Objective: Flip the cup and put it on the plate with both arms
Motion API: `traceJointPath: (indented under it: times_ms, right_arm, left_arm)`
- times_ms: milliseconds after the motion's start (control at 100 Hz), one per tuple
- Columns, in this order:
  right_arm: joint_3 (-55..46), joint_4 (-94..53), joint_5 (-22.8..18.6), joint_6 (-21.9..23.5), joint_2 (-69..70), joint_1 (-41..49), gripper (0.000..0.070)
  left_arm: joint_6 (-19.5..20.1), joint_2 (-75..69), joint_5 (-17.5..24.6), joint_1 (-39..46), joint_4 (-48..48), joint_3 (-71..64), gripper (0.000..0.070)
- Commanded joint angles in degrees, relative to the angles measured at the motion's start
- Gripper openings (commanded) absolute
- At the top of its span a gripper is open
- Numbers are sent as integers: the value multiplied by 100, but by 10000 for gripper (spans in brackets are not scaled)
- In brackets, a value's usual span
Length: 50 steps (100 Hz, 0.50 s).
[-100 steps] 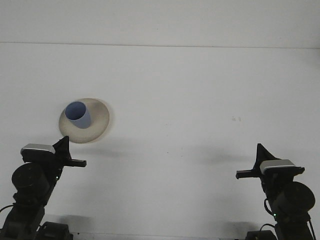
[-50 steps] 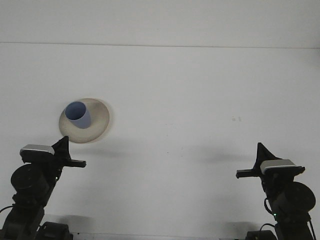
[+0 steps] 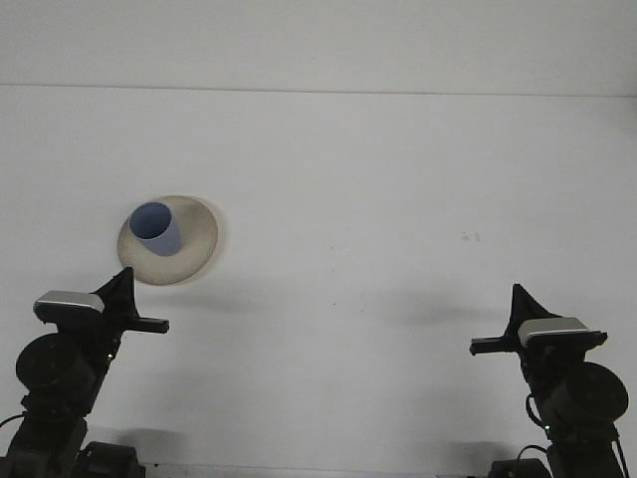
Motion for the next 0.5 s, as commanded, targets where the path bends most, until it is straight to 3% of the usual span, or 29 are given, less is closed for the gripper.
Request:
traceJointPath:
  times_ms: [0,220,490]
  right_arm:
    - [50,81,-2,85,7,9,0]
    - [50,81,-4,85,7,9,0]
    - [50,81,-4,85,7,9,0]
  left_arm:
    - [50,-107,-13,-4,433,-291,11]
    - [44,-828,-11,52,1878,-1705,11]
    - [4,-1794,-11,337,1902,-2739,11]
